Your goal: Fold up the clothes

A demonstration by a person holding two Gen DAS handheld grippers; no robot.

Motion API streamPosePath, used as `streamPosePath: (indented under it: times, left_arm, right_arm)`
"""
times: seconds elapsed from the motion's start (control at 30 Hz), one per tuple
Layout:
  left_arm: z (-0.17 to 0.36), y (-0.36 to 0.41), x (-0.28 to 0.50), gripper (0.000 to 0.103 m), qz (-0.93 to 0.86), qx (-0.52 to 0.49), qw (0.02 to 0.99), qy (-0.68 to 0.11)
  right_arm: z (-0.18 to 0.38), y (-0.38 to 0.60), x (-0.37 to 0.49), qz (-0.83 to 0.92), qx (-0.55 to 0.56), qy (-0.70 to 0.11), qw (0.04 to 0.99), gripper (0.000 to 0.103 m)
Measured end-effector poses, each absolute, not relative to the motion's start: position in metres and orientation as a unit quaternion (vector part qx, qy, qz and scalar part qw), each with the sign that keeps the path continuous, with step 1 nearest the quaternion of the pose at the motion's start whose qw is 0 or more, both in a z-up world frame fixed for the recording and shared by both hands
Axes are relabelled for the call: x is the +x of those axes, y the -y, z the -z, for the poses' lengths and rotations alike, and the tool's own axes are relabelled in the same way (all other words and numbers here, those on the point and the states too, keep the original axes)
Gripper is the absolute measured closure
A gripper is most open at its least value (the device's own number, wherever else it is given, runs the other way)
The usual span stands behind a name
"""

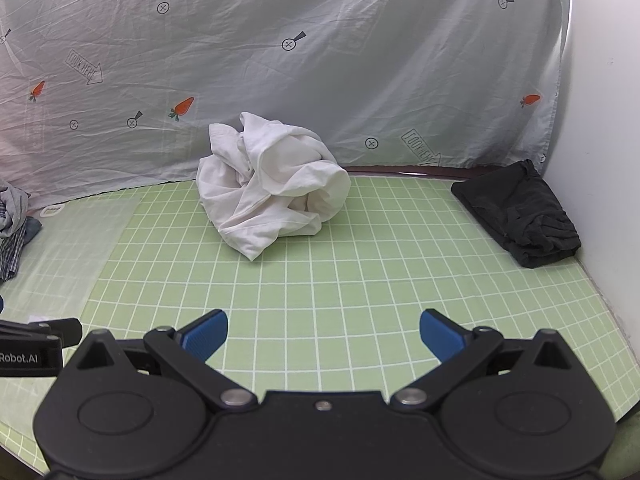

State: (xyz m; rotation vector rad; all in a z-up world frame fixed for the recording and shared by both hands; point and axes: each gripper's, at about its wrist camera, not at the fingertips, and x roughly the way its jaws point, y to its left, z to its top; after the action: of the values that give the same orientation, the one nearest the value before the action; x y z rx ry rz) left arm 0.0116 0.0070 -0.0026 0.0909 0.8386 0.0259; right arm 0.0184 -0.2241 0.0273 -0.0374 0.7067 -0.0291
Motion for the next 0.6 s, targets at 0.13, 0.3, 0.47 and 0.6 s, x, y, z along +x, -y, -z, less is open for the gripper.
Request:
streamPosePath:
  times: [0.13,0.3,0.47,0.6]
  left_arm:
    - [0.003,-0.008,0.013,0.000,-0.016,0.044,0.911,-0.409]
    - [0.006,-0.009,0.018,0.000,-0.027,0.044,0.909,-0.414]
    - [0.008,-0.008,0.028,0.000,-0.030,0.043,0.906,-0.419]
    - [0.010,-0.006,0.039,0.000,-0.030,0.044,0.906,-0.420]
  right_arm:
    - [-0.026,0.224,0.022,0.014,-0.017,-0.347,0.937,0.000]
    - [-0.024,0.222,0.026,0.008,-0.020,-0.351,0.936,0.000]
    - [-0.021,0.223,0.036,0.004,-0.022,-0.353,0.935,0.000]
    - [-0.019,0.226,0.047,0.006,-0.018,-0.355,0.935,0.000]
